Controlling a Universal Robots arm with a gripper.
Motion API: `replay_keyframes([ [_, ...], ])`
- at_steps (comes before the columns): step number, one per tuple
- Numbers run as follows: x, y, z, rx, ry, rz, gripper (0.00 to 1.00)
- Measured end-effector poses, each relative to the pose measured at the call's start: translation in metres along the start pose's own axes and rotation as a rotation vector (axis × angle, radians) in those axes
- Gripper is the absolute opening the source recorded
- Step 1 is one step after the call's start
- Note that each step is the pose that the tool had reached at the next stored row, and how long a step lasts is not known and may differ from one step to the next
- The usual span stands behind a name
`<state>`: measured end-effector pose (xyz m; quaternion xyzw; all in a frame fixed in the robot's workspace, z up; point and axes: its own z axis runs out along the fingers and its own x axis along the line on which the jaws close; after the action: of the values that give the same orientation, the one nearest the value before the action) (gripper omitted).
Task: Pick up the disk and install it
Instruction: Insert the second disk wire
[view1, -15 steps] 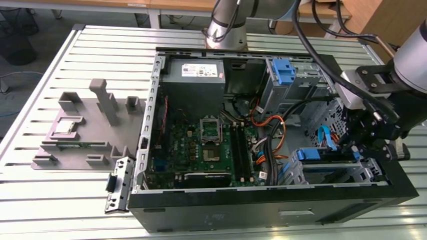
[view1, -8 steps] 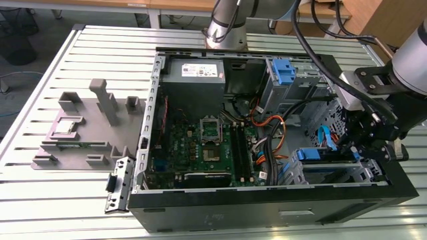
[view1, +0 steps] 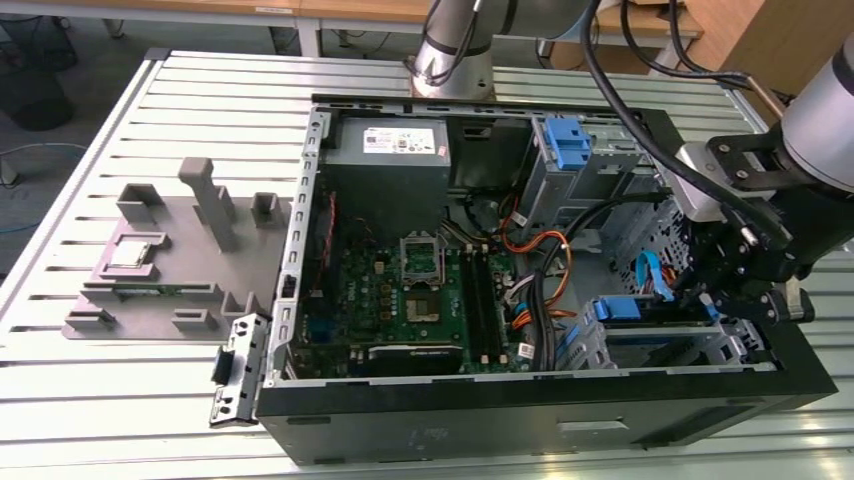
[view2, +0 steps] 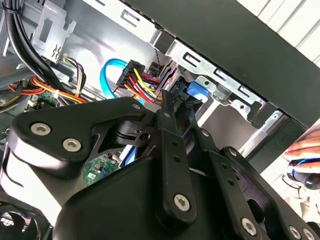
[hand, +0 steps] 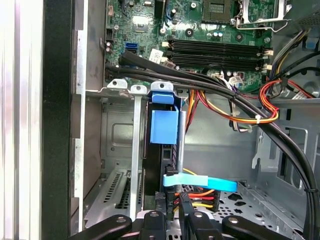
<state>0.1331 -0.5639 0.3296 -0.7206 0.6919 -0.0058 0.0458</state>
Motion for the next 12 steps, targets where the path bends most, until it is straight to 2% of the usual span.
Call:
replay_keyframes([
  [8, 0.0, 0.0002, 0.0, 0.0, 0.0, 0.0, 0.24],
  [12, 0.0, 0.0003, 0.0001, 0.0, 0.0, 0.0, 0.18],
])
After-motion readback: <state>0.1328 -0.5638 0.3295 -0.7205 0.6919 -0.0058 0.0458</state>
